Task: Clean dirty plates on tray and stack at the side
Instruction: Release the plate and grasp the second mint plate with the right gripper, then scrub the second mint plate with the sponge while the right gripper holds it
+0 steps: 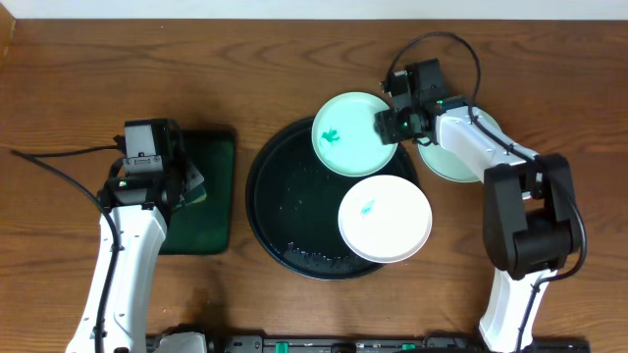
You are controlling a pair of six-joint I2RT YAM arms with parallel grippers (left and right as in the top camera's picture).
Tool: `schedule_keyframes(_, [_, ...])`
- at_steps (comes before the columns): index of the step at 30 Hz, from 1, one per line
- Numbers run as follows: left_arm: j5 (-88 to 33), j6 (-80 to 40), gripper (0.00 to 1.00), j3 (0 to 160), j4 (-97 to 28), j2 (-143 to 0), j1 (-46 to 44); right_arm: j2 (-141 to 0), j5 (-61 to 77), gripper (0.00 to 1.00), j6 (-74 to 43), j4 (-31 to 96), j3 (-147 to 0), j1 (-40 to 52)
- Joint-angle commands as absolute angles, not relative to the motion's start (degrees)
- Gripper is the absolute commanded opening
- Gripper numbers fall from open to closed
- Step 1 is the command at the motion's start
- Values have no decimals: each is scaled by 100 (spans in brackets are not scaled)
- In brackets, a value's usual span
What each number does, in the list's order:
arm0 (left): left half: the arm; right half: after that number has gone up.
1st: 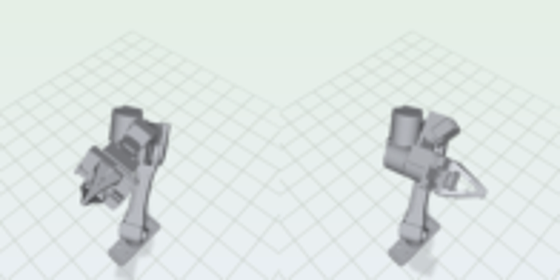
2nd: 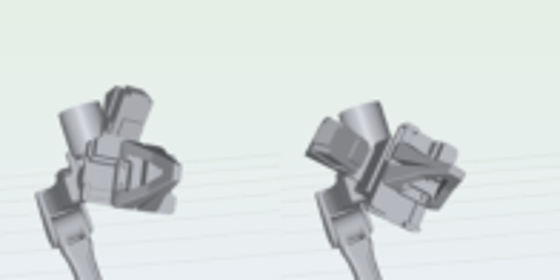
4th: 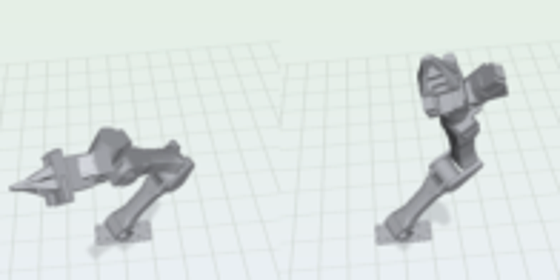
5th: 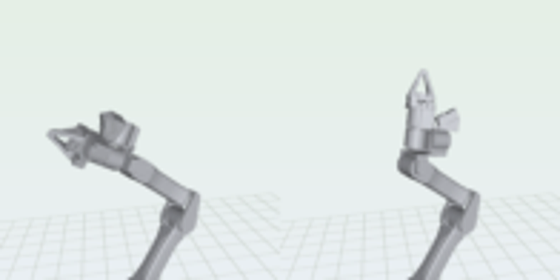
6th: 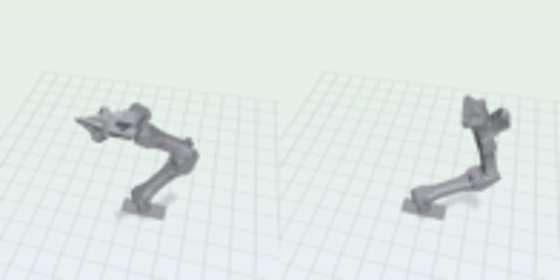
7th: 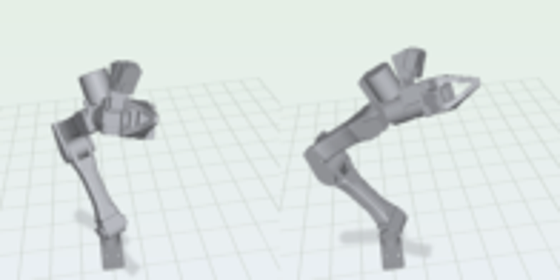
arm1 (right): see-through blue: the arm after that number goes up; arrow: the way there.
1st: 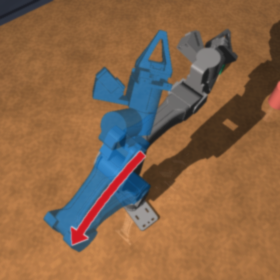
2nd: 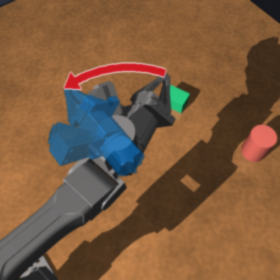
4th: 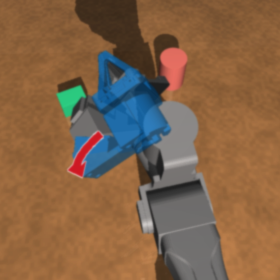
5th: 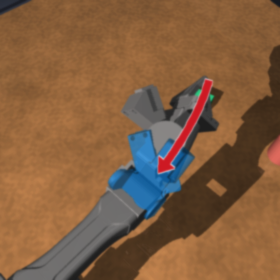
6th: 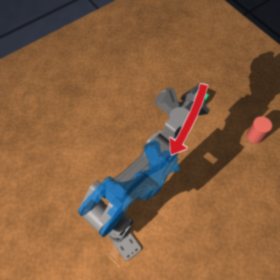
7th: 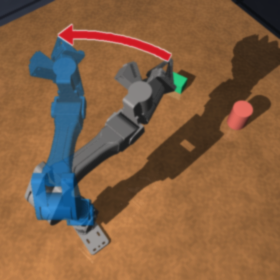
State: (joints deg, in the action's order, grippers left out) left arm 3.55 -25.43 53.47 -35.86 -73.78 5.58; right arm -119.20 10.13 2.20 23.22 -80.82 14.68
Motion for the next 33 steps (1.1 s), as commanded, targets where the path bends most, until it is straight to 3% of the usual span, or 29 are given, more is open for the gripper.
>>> schedule_keyframes(1, [338, -2460, 7, 5347, -3599, -7325, 580, -11885, 928, 23, 235, 2335, -8099, 1498])
schedule_keyframes(3, [316, -2453, 7, 5347, -3597, -7325, 567, -11874, 1081, 1, 233, 2342, -8103, 1507])
schedule_keyframes(14, [-1474, -1739, 7, 5347, -3286, -7325, 414, -11345, 2893, 1, 178, 3758, -8552, 1710])
schedule_keyframes(25, [-1140, -2418, 7, 5347, -3114, -7481, -1081, -11587, 2158, 1, -86, 3776, -8348, 2534])
schedule_keyframes(33, [-1007, -2842, 7, 5321, -2508, -8453, -1839, -12180, 1640, 1, -451, 3395, -8348, 2738])
